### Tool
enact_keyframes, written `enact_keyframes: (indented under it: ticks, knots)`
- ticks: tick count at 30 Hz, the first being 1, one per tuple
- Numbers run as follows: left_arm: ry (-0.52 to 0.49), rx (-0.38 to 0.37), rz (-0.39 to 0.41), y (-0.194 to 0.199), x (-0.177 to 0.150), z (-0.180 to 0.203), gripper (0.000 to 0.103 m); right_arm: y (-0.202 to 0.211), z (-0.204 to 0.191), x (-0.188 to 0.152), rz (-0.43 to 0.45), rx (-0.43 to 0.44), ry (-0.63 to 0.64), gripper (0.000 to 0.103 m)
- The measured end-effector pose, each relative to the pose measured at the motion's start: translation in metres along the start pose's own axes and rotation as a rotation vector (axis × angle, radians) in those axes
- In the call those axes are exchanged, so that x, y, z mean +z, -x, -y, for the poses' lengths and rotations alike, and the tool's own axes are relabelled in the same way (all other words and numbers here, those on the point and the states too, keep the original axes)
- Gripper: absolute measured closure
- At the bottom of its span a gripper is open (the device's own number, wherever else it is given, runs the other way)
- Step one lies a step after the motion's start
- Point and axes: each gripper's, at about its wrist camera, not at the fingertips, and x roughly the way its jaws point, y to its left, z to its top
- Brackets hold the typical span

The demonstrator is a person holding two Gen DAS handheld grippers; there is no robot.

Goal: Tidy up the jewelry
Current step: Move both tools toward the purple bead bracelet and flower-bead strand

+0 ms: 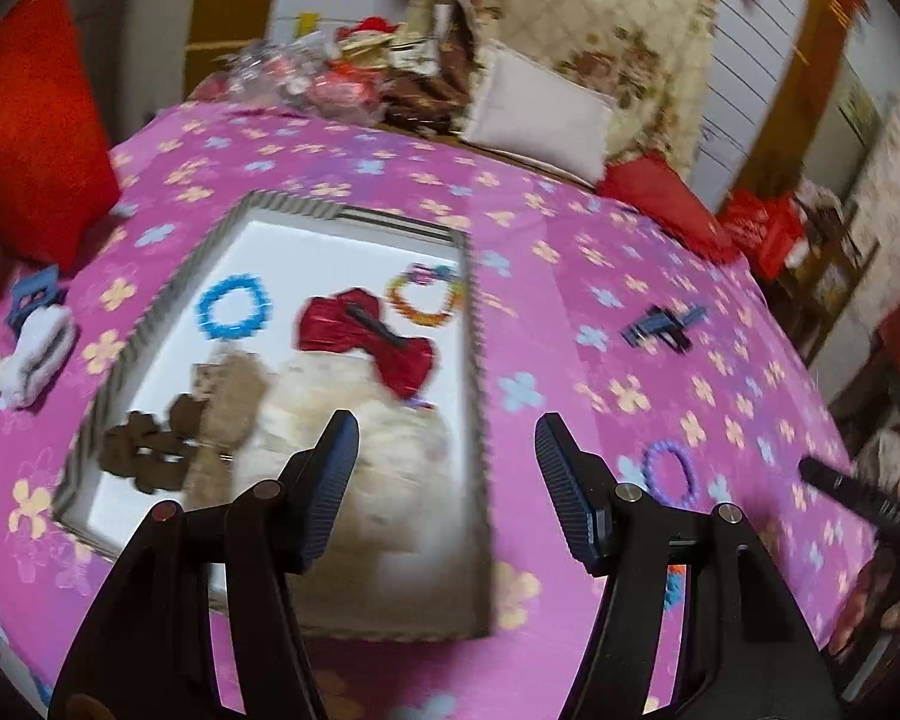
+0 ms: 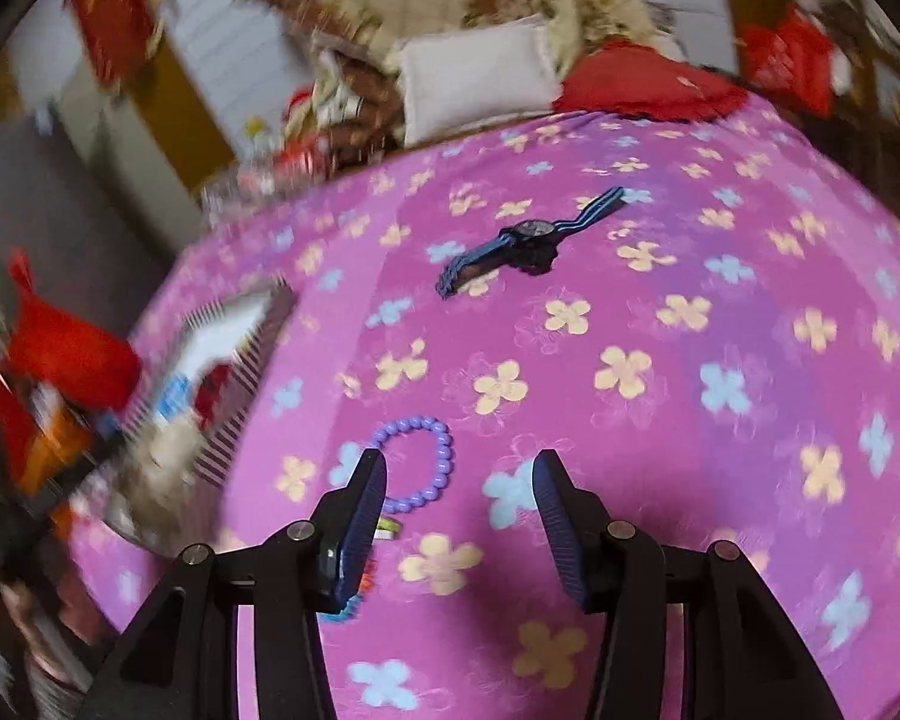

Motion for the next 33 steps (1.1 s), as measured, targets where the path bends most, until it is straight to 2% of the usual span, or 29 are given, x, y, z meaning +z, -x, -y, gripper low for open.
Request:
enact_keyframes:
  ticks: [3,6,11,16,21,29,31,33]
  knots:
    - [-0.063,0.007,-0.016,-0.005,-0.008,0.026,0.042,0.005,-0.005,-0.001,0.055,-0.027,0.003,0.054]
    - [-0.107,-0.013,-0.075,-0.016,-0.014,0.047,0.042,0.000,-0.002,0.001,0.021,0.010,-0.012,0.054]
    - [-0.165,-0.007,-0.160,-0.033,-0.017,0.076,0.042,-0.015,0.020,-0.006,-0.022,0.006,-0.042,0.054]
    - [-0.216,-0.016,-0.253,-0.064,-0.015,0.103,0.042,-0.030,0.034,-0.023,-0.066,0.023,-0.005,0.054]
    - [-0.260,-0.082,-0.353,-0.105,-0.009,0.133,0.042,-0.043,0.041,-0.035,-0.100,0.047,0.022,0.054]
    - [-0.363,-0.092,-0.408,-0.146,-0.004,0.173,0.043,-0.049,0.013,-0.048,-0.136,0.142,0.146,0.054]
    - [-0.379,-0.091,-0.430,-0.154,-0.005,0.177,0.051,-0.051,0.003,-0.054,-0.147,0.163,0.177,0.054]
    - [-0.402,-0.085,-0.453,-0.161,-0.009,0.181,0.078,-0.053,-0.006,-0.060,-0.159,0.182,0.204,0.054]
